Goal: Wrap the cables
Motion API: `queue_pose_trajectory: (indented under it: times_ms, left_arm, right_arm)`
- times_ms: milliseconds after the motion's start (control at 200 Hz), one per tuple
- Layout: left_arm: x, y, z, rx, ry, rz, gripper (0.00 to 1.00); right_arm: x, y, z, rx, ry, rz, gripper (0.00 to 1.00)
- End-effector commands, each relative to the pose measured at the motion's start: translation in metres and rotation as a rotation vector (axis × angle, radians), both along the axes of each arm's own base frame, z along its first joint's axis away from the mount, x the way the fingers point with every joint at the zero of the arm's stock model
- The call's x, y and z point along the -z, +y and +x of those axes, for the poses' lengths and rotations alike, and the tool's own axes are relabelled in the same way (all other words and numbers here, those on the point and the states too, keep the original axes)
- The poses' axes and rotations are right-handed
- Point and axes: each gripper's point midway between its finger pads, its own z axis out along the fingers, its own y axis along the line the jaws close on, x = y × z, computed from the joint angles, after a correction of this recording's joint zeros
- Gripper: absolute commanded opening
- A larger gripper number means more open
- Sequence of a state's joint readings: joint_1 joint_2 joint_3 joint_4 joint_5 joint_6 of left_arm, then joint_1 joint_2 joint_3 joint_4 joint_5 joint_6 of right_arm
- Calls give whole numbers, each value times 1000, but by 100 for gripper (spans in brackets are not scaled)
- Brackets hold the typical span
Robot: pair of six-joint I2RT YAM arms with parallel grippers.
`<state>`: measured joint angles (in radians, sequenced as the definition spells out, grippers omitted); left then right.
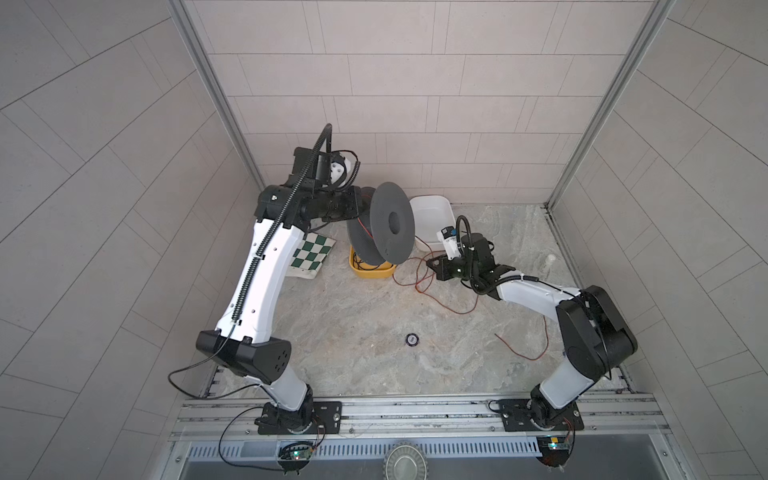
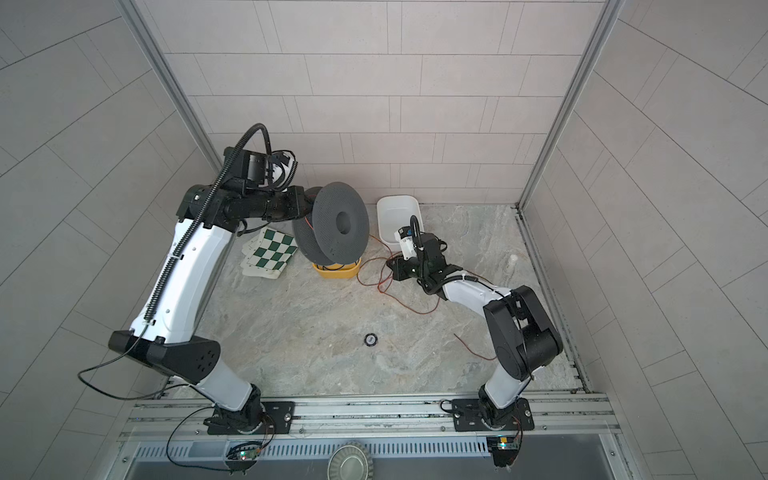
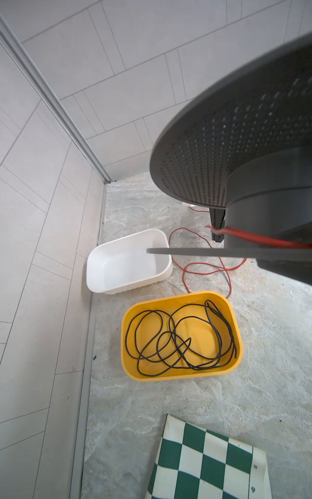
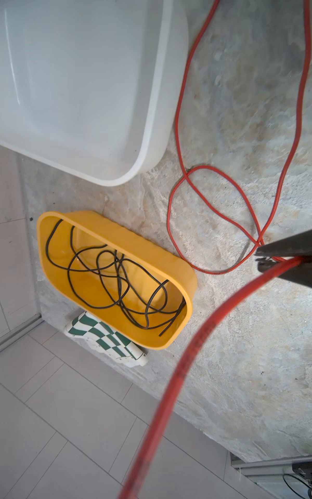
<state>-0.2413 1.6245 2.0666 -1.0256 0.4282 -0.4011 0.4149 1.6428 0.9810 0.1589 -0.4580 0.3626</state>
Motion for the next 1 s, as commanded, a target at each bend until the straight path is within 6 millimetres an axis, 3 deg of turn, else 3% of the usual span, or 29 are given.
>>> queue_pose_trajectory:
  times_ms: [0, 335, 575, 996]
  left_arm:
    - [-35, 6, 13, -82, -97, -118, 0]
    - [-36, 33, 45, -369, -154, -223, 0]
    - [-24, 53, 58, -518, -207, -198, 0]
    - [-2, 33, 70, -578, -292, 25, 0]
  right_arm:
    - [6, -5, -5, 21, 26, -132, 0]
    - [-4, 25, -31, -54, 3, -217, 0]
    - [-14, 48, -58, -143, -49, -324, 0]
    - [-81, 74, -88, -205, -141, -344, 0]
